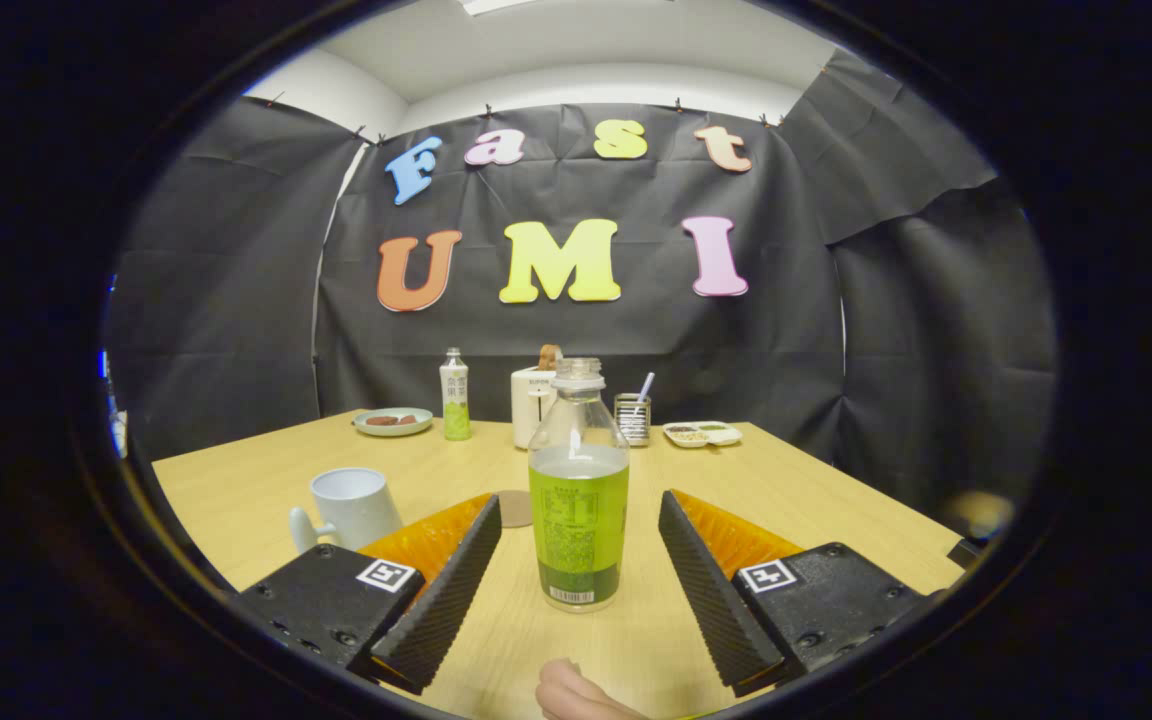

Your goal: Take the bottle from table, then pour the juice into the cup, finally place the bottle on the coaster

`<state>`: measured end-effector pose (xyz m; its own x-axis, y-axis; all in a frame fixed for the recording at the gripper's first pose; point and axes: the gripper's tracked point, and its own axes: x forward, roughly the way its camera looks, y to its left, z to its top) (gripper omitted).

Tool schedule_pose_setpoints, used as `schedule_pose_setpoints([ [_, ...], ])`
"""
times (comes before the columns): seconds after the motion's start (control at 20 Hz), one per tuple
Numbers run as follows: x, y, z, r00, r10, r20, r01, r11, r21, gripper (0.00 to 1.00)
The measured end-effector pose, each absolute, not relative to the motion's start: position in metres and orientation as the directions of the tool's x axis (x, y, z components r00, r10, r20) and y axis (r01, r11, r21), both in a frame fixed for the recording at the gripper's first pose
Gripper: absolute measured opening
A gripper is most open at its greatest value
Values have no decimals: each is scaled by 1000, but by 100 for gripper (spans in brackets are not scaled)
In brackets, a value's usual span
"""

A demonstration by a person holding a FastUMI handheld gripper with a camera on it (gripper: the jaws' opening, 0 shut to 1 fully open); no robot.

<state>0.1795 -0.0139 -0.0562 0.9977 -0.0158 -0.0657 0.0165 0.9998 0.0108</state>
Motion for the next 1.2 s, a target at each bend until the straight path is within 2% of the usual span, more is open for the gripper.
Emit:
schedule_pose_setpoints([
  [0.55, 233, -18, -64, 996, -30, -82, 29, 999, -12, 100],
  [0.8, 233, -16, -66, 995, -30, -95, 29, 1000, -10, 81],
  [1.2, 198, -19, -45, 997, -32, -74, 25, 996, -87, 81],
])
